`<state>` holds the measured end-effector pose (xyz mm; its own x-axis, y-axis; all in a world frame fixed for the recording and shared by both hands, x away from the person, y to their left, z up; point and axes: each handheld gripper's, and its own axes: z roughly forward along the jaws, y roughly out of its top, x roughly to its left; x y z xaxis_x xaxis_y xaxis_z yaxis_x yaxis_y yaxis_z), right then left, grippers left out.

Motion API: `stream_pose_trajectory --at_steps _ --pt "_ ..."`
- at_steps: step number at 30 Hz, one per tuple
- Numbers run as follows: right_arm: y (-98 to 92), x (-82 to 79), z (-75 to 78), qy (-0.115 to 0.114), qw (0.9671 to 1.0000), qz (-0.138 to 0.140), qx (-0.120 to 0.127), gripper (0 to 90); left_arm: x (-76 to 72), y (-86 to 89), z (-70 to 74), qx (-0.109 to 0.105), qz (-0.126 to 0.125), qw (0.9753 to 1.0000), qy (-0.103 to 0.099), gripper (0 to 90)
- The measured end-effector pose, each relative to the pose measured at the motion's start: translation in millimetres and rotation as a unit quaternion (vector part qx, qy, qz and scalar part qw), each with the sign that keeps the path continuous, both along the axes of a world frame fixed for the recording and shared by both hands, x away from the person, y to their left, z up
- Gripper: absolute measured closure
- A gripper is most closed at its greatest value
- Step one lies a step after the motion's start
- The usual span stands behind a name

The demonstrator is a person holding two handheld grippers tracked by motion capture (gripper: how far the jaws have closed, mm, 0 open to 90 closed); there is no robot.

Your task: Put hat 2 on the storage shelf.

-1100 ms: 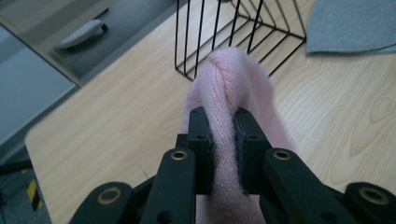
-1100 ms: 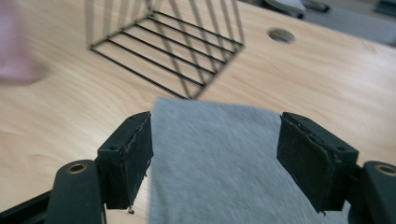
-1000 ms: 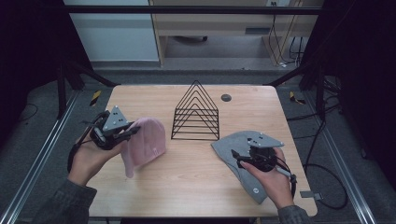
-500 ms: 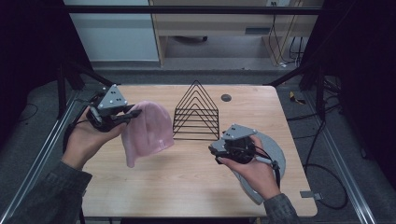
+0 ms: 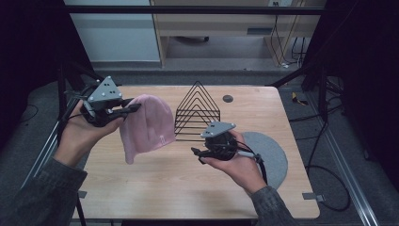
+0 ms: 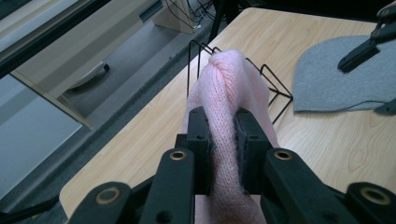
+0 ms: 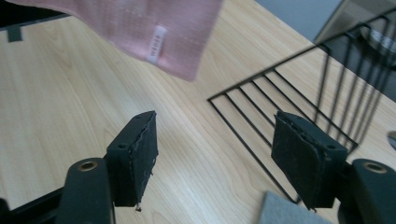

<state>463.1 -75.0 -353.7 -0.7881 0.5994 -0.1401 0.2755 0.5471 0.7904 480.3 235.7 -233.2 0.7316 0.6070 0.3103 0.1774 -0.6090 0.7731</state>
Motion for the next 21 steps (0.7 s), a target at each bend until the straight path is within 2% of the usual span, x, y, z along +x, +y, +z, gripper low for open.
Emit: stream_pose_trajectory --at_steps 11,17,21 --pt "29.6 8.8 -9.6 0.020 0.9993 0.031 -0.005 40.8 -4.6 -9.3 3.8 0.000 -0.021 0.9998 -0.002 78.7" --pt "39.8 28.2 -13.4 0.041 0.9986 0.031 0.013 43.2 -9.5 -10.6 9.4 -0.012 -0.033 0.9994 -0.003 78.7" --pt "42.6 39.0 -13.5 0.052 0.9980 0.033 0.016 43.8 -11.4 -10.5 11.5 -0.019 -0.041 0.9990 0.000 78.7"
